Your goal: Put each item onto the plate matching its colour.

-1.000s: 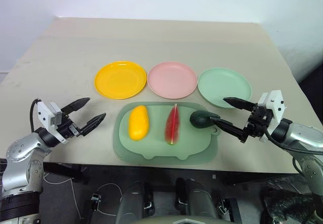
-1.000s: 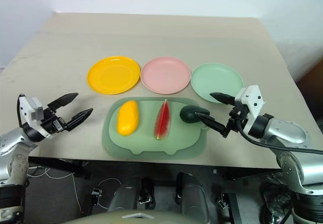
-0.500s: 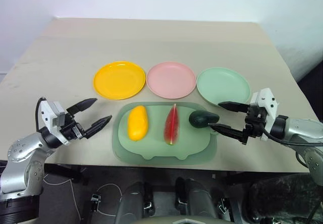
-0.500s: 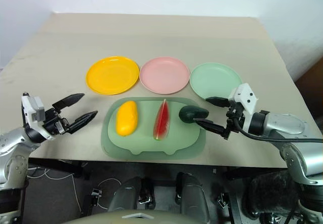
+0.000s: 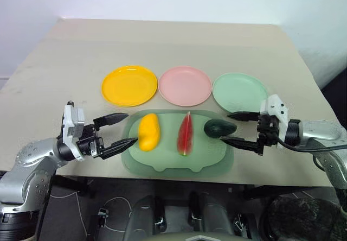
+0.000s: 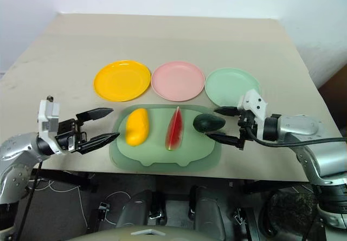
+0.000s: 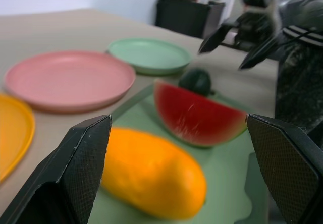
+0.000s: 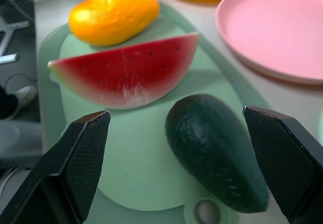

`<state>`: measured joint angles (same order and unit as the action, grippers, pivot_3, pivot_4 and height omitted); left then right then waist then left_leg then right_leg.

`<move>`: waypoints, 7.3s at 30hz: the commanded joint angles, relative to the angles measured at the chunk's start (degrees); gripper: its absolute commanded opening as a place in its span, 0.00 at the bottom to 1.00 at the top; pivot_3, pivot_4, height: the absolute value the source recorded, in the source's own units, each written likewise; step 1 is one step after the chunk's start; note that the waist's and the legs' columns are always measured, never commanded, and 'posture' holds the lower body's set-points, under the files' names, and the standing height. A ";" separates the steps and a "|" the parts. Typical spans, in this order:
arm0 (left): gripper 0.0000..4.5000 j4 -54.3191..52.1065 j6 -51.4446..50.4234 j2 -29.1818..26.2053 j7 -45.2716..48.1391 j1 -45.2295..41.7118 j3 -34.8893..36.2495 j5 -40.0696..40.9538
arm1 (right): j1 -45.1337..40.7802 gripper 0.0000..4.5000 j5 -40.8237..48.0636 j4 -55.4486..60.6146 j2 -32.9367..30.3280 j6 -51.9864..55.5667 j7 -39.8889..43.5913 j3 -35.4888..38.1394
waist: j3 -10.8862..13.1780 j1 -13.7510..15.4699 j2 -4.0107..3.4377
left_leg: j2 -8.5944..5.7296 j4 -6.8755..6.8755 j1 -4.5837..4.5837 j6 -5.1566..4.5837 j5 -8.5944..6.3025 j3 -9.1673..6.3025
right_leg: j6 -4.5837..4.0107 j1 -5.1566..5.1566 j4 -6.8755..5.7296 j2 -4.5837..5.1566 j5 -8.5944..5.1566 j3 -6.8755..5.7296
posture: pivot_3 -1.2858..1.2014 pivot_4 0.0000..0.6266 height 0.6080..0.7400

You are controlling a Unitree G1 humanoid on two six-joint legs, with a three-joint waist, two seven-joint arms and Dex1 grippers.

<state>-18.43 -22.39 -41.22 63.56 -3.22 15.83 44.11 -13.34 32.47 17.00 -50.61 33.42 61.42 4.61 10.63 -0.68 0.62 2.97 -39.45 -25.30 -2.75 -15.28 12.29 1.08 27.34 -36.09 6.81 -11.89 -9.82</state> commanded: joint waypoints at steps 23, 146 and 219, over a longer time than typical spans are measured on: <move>1.00 2.97 4.11 0.97 1.55 -0.76 -2.70 -3.38 | -16.59 0.72 -14.21 -24.03 6.38 -16.99 13.16 -12.62 | 0.01 -0.07 -0.01 | 0.00 -0.12 -0.02 0.05 0.04 0.00 | -0.19 0.02 -0.12 0.02 0.13 -0.01 | 0.52 0.24 0.67; 1.00 3.02 -0.37 3.34 -2.16 -11.17 -5.27 -4.57 | -39.81 0.51 27.67 -4.58 18.32 58.21 -49.22 -24.23 | 0.10 -0.32 -0.21 | 0.07 -0.10 -0.17 0.05 0.04 0.12 | 0.00 0.24 -0.28 -0.08 0.25 0.04 | 0.52 0.24 0.67; 1.00 1.19 2.67 2.50 -3.72 -4.64 0.26 -3.16 | -41.97 1.00 -11.88 -20.12 32.58 11.31 -19.89 -0.77 | 0.09 -3.08 -0.18 | 0.00 0.15 -0.19 0.27 0.20 0.39 | 0.10 0.89 -1.10 0.01 0.17 0.33 | 0.52 0.24 0.67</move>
<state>-14.94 -19.73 -38.29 60.50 -7.94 14.38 39.53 -56.33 17.23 -12.53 -17.90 44.16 41.39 1.76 10.73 -3.75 0.44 2.98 -39.29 -25.47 -2.47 -15.08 12.68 1.18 28.23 -37.19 6.81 -11.72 -9.48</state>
